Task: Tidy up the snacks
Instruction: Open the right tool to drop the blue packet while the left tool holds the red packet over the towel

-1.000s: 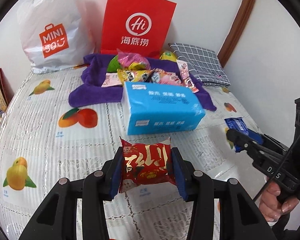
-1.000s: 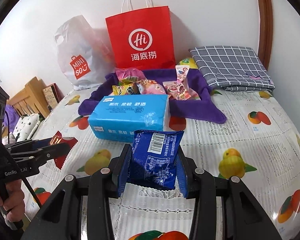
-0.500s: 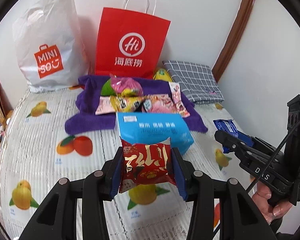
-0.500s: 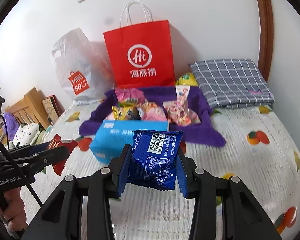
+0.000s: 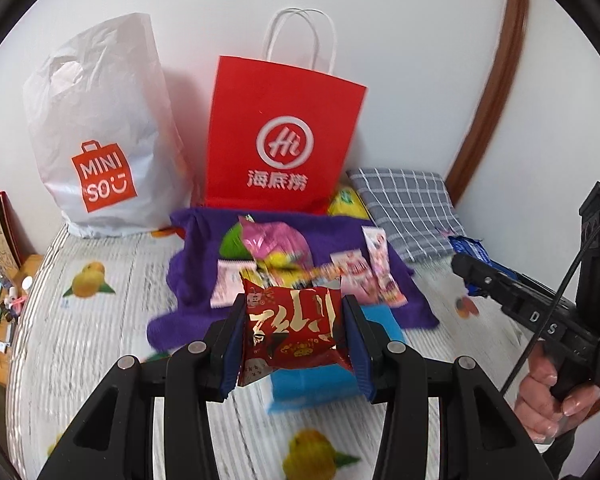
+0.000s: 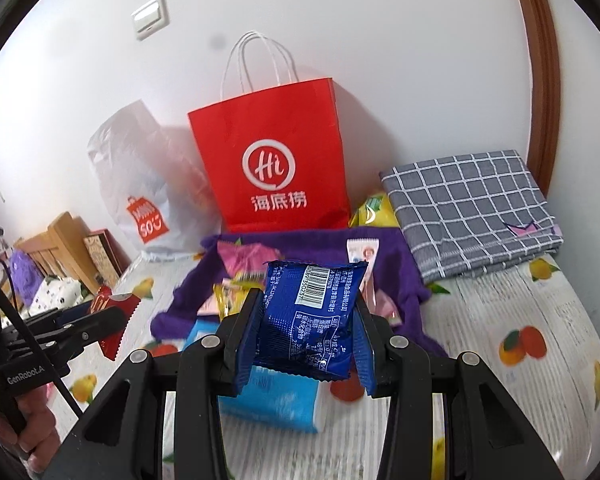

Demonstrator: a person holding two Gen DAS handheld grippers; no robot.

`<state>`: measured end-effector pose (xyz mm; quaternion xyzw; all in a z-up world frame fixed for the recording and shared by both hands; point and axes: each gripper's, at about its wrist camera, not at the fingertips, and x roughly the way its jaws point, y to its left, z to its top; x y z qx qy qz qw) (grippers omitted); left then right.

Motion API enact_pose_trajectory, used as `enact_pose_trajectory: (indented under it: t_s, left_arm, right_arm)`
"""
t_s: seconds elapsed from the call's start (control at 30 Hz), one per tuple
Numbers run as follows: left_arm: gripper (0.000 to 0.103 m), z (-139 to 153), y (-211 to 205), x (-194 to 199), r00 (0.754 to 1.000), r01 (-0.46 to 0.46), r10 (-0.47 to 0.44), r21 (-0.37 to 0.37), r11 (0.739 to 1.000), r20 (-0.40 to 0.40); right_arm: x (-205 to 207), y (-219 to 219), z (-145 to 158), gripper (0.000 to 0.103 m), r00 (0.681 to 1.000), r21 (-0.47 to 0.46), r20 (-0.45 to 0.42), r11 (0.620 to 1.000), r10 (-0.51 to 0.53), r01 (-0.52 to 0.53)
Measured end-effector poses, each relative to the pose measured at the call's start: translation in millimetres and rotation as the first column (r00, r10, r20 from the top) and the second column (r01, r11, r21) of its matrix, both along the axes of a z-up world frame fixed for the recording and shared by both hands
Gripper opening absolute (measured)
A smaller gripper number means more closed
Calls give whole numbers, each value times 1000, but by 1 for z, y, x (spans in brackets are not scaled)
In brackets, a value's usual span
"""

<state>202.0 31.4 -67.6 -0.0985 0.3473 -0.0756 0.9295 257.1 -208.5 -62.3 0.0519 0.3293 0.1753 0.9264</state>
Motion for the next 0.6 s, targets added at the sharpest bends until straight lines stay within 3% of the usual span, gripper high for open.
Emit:
enact_pose_trajectory:
  t_s: [0.23, 0.47, 0.6]
  left_arm:
    - [43, -13, 22, 40, 999, -41, 40, -40, 998, -15]
    - [43, -49, 35, 57, 996, -60, 56, -59, 996, -66]
    - [43, -60, 38, 63, 994, -60, 52, -85, 995, -95]
  right_arm:
    - [43, 6, -3, 42, 1000, 3, 16, 1000, 25, -25]
    - [86, 15, -65, 42, 995, -26, -93, 999, 32, -35]
    - [94, 18, -81, 42, 993, -54, -116, 998, 24, -31]
